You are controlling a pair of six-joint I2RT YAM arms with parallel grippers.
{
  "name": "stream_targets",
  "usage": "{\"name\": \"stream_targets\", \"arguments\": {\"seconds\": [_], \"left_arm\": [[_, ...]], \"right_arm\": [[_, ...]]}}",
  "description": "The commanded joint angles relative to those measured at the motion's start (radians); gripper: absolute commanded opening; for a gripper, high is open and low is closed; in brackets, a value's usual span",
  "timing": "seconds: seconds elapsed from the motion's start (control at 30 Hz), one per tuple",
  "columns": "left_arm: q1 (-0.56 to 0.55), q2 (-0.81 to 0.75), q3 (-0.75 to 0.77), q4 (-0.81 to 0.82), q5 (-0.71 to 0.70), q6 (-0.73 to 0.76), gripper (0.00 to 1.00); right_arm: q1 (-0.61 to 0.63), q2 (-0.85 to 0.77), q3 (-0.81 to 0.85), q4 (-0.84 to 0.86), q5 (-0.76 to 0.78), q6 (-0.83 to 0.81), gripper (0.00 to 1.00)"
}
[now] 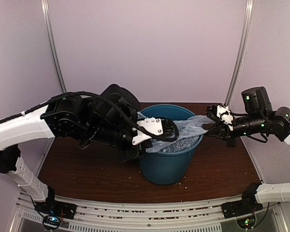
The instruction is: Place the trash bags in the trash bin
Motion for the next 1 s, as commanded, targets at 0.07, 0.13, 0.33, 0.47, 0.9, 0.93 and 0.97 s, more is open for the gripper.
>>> {"name": "stream_targets", "arguments": {"seconds": [0.07, 0.13, 0.33, 0.47, 0.9, 0.93, 0.97], "left_arm": [[-0.012, -0.126, -0.112, 0.015, 0.072, -0.035, 0.00], [-0.023, -0.163, -0.154, 0.031, 0.082, -0.057, 0.00], [-0.045, -0.220, -0.294, 0.089, 0.098, -0.128, 0.00], [-0.056, -0.228, -0.391, 0.167, 0.106, -0.153, 0.00], [-0.058, -0.252, -0.625, 0.391, -0.029, -0.204, 0.00], [-0.058, -0.248, -0.633, 0.402, -0.044, -0.202, 0.00], [-0.058, -0.241, -0.635, 0.407, -0.049, -0.201, 0.00]], "right_arm": [[0.009, -0.064, 0.004, -0.042, -0.084, -0.018, 0.00], [0.007, -0.093, -0.004, -0.066, -0.128, -0.038, 0.00], [0.003, -0.122, -0.061, -0.127, -0.171, -0.116, 0.00], [0.003, -0.149, -0.124, -0.108, -0.164, -0.128, 0.00], [0.011, -0.151, -0.307, 0.050, -0.014, -0.140, 0.00], [0.011, -0.143, -0.314, 0.064, -0.008, -0.138, 0.00], [0.011, -0.136, -0.320, 0.076, -0.003, -0.133, 0.00]]}}
